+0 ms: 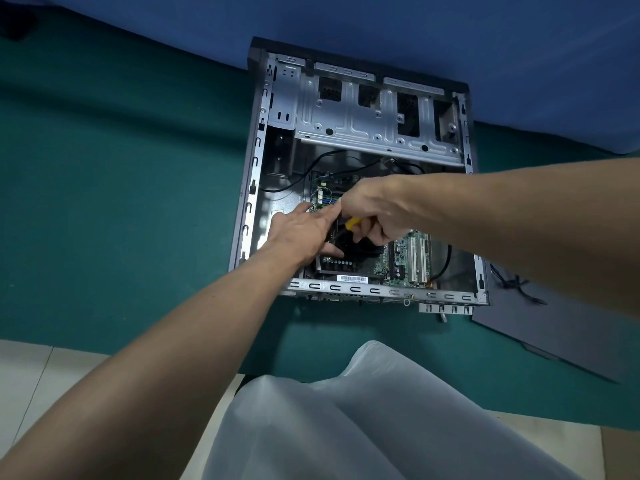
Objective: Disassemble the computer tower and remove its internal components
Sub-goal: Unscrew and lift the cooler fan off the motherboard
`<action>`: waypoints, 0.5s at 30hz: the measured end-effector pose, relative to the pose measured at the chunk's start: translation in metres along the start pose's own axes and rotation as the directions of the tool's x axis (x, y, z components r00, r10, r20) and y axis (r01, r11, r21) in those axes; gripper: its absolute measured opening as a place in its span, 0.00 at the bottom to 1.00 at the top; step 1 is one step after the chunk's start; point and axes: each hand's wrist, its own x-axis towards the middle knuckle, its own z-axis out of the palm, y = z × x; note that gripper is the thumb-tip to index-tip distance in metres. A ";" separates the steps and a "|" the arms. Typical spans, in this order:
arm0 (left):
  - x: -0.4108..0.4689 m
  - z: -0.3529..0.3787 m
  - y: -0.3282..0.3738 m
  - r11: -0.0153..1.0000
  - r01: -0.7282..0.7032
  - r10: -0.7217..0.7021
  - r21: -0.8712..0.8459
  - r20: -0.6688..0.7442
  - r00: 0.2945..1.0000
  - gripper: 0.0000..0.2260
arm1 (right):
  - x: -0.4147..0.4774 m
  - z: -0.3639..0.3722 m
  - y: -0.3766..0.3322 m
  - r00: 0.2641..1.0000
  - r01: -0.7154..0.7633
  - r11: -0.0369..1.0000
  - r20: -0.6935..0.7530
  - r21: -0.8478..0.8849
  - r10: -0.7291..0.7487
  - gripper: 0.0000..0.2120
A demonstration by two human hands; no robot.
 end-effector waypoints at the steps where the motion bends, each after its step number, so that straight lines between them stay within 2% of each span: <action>1: 0.001 0.000 0.000 1.000 0.001 -0.001 -0.002 0.000 1.000 0.41 | 0.003 0.002 -0.004 0.995 -0.090 0.991 0.042 0.100 0.086 0.11; 3: 0.000 0.001 0.000 1.000 0.005 -0.005 -0.013 -0.003 1.000 0.41 | 0.000 0.007 -0.011 0.991 -0.129 0.988 -0.015 0.081 0.130 0.10; 5: 0.002 0.002 -0.001 1.000 0.002 -0.002 -0.016 -0.003 1.000 0.39 | -0.002 0.010 -0.012 0.989 0.004 0.979 -0.147 -0.202 -0.034 0.09; 6: 0.002 0.002 -0.001 1.000 0.003 -0.003 -0.021 -0.005 1.000 0.37 | -0.011 0.008 -0.015 0.975 0.075 0.905 -0.159 -0.419 -0.155 0.11; 8: 0.002 0.003 -0.001 0.999 0.034 -0.035 -0.031 -0.013 0.999 0.32 | -0.015 0.009 -0.013 0.904 0.226 0.639 -0.086 -0.735 -0.418 0.16; 9: 0.001 0.003 0.000 0.998 0.053 -0.053 -0.037 -0.014 0.998 0.30 | -0.014 0.010 -0.013 0.864 0.270 0.510 -0.029 -0.817 -0.503 0.18; 10: 0.001 0.002 0.001 0.997 0.062 -0.063 -0.054 -0.015 0.998 0.30 | -0.015 0.010 -0.014 0.849 0.292 0.468 0.001 -0.834 -0.528 0.19; 11: 0.000 0.002 0.002 0.996 0.061 -0.063 -0.067 -0.021 0.998 0.31 | -0.013 0.009 -0.014 0.842 0.296 0.479 -0.011 -0.827 -0.539 0.17; 13: -0.001 0.000 0.002 0.995 0.052 -0.056 -0.088 -0.045 0.997 0.32 | -0.008 0.007 -0.015 0.862 0.291 0.682 -0.125 -0.671 -0.491 0.10; 15: -0.002 -0.001 0.000 0.997 0.032 -0.035 -0.073 -0.037 0.999 0.32 | 0.000 0.010 -0.011 0.888 0.232 0.879 -0.278 -0.417 -0.367 0.06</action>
